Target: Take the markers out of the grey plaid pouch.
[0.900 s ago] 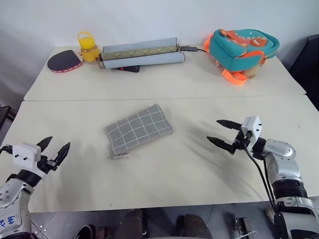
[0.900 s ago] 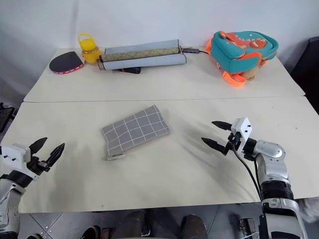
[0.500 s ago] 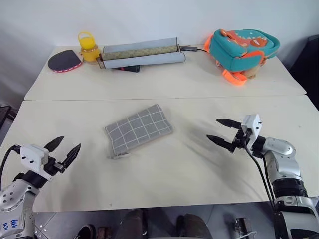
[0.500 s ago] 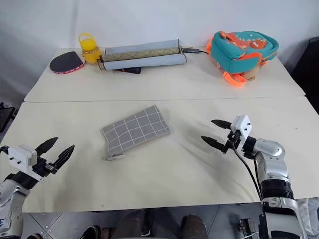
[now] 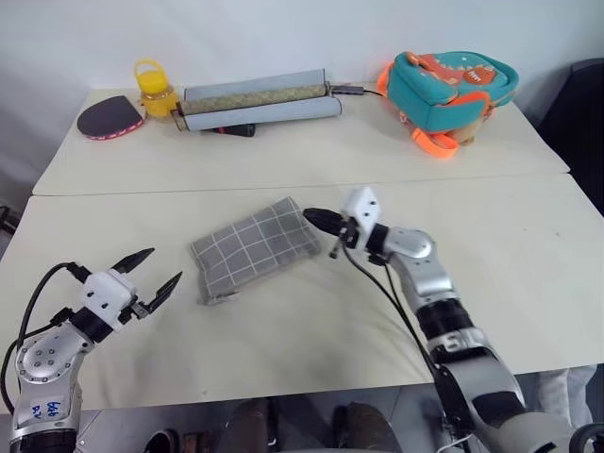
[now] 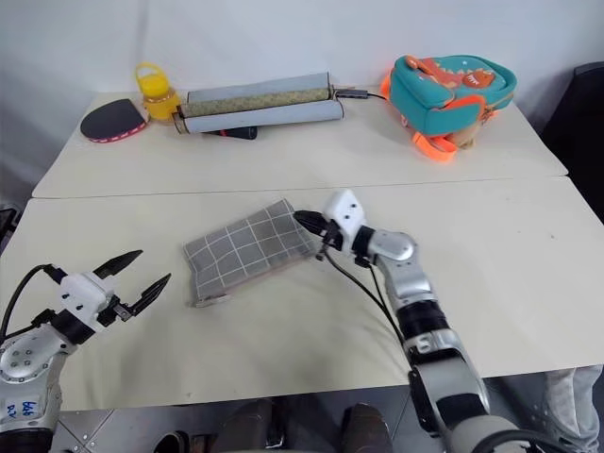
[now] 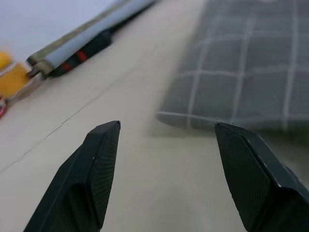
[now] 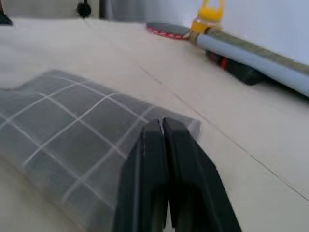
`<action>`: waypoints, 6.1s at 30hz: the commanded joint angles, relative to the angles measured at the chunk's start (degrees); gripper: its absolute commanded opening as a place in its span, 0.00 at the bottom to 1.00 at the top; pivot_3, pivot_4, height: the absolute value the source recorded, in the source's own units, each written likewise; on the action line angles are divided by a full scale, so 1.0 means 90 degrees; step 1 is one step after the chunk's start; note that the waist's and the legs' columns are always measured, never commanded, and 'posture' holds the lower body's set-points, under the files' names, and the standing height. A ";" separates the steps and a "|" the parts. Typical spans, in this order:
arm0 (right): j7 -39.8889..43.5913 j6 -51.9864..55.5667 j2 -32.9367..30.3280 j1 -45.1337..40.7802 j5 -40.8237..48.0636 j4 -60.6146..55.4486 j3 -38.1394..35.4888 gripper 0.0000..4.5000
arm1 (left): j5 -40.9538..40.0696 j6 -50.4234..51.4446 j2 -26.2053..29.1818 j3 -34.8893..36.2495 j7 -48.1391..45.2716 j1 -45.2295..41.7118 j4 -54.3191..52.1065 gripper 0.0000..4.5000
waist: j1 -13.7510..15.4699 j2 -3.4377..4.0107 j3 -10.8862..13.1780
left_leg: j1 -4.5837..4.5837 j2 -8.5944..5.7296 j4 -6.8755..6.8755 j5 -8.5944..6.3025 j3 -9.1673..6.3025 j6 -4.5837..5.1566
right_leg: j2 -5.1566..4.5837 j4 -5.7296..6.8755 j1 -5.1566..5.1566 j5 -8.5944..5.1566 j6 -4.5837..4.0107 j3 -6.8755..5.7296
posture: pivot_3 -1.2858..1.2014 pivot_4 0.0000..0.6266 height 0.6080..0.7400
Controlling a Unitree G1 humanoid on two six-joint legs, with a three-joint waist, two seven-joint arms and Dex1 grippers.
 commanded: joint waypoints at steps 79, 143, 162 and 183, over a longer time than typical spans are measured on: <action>0.0524 0.4259 -0.1132 0.1994 0.1639 -0.4055 0.0755 0.01 | 0.1734 0.0461 -0.0575 -0.2360 0.1394 -0.1860 -0.0328 0.00 | 0.0173 0.0001 -0.0028 | -0.0012 -0.0016 -0.0002 0.0010 0.0010 0.0014 | -0.0017 0.0011 -0.0021 0.0001 0.0002 0.0003 | 0.52 0.24 1.00; 0.0234 0.0446 -0.1821 0.0874 -0.1368 -0.3411 0.1367 0.01 | -0.0280 0.2287 -0.1011 -0.1895 0.0418 -0.1938 -0.0971 0.00 | 0.0155 -0.0006 -0.0026 | -0.0012 -0.0012 0.0005 0.0034 0.0031 0.0014 | -0.0015 -0.0007 -0.0015 0.0003 0.0005 0.0005 | 0.52 0.24 1.00; -0.0392 -0.0413 -0.2244 0.0308 -0.2685 -0.2675 0.1551 0.59 | -0.1048 0.4370 -0.1540 -0.1904 0.0578 -0.2085 -0.2170 0.00 | 0.0149 -0.0007 -0.0025 | -0.0012 -0.0011 0.0002 0.0040 0.0029 0.0009 | -0.0011 -0.0009 -0.0014 0.0003 0.0005 0.0008 | 0.52 0.24 1.00; 0.3068 0.2127 -0.3306 -0.0442 -0.0711 -0.4274 0.1485 0.64 | -0.4215 0.8067 -0.1824 -0.1332 0.0548 -0.1975 -0.2593 0.00 | 0.0162 -0.0009 -0.0024 | -0.0010 -0.0014 0.0009 0.0039 -0.0011 0.0012 | -0.0012 -0.0027 0.0023 0.0002 0.0004 0.0019 | 0.52 0.24 1.00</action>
